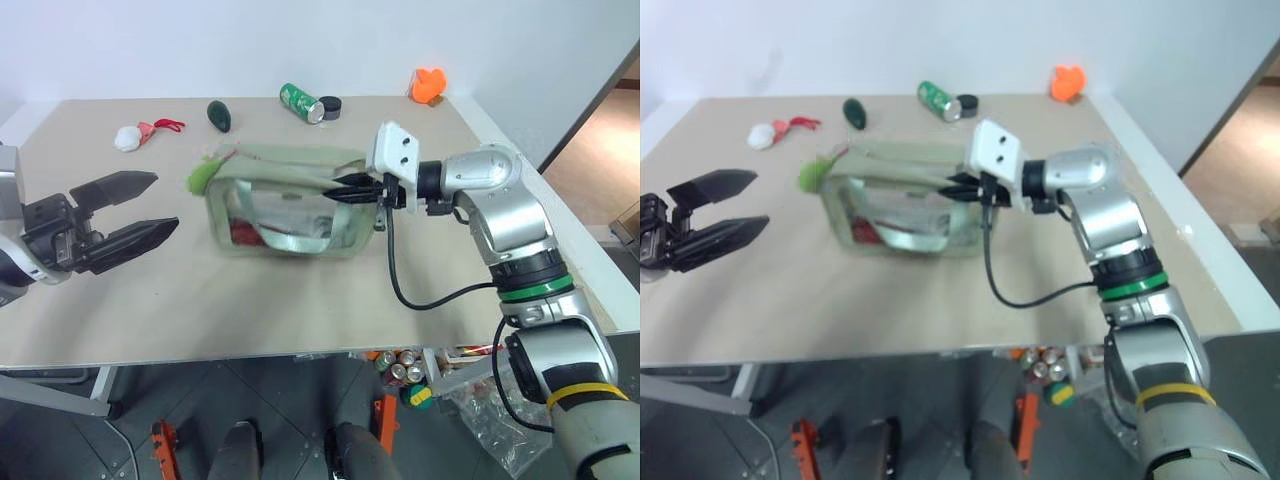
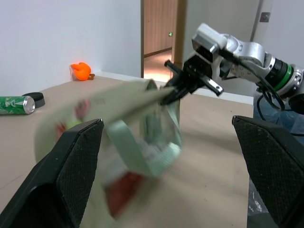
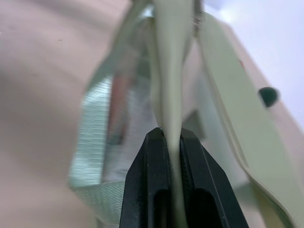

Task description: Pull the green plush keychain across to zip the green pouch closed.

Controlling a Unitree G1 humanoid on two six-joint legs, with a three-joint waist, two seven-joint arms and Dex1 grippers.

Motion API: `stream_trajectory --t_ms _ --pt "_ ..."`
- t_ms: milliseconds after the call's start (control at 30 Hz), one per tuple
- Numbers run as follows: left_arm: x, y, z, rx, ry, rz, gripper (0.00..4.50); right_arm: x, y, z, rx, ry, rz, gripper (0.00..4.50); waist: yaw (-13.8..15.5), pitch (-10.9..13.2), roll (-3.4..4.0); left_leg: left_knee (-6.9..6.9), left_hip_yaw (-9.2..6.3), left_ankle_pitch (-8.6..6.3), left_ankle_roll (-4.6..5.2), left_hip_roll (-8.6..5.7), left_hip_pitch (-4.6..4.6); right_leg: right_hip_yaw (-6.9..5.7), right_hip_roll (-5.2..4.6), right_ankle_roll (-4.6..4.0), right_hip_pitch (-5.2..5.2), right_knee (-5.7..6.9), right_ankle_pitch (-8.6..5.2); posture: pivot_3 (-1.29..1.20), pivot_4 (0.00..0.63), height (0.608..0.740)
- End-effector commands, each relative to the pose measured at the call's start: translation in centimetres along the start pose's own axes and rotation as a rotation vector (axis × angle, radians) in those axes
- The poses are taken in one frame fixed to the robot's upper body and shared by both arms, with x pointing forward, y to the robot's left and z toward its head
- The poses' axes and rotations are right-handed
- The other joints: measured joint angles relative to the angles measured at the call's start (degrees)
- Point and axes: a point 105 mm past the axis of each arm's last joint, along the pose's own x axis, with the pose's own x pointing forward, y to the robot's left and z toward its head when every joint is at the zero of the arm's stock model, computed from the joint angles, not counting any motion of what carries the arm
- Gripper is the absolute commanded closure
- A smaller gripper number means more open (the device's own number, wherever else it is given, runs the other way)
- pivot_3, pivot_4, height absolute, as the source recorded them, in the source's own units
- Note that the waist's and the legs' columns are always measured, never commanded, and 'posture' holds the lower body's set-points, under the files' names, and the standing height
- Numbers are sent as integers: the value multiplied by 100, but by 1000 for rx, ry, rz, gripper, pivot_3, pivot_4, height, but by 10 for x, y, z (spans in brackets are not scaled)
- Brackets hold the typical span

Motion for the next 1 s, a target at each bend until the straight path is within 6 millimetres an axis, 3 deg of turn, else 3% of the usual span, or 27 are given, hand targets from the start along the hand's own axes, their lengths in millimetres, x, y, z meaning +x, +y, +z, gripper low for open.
stream_trajectory --t_ms 33,333,500,667,867,1000 --pt "-2 -3 8 29 -19 0 0 -3 -2 15 -47 -35 -8 4470 -1 0 0 1 3 0 0 0 1 2 0 2 -1 0 1 0 150 740" --pt "-2 -3 11 33 -20 2 0 0 6 17 7 -66 8 4470 -2 -1 -1 11 25 1 0 1 5 28 0 3 -4 4 8 0 150 740" --pt "-1 -2 10 31 -18 2 0 -1 0 30 74 -139 -25 2807 -27 -1 -1 10 30 1 0 2 7 37 4 12 -9 10 13 0 150 740" --pt "2 -4 8 21 -5 -19 0 -23 -12 40 134 -220 -73 1074 -27 -1 -1 11 30 1 0 3 7 39 6 11 -12 17 12 0 150 740" --pt "15 -19 -6 12 71 -118 0 -66 -16 42 214 -291 -103 1074 1 -1 -2 11 33 1 0 1 5 43 3 15 -11 16 10 0 150 740" --pt "20 -26 -18 14 134 -172 0 -81 -14 21 235 -196 -142 1074 -4 -1 -2 11 36 0 0 1 8 47 4 -4 -11 16 -1 0 150 740"
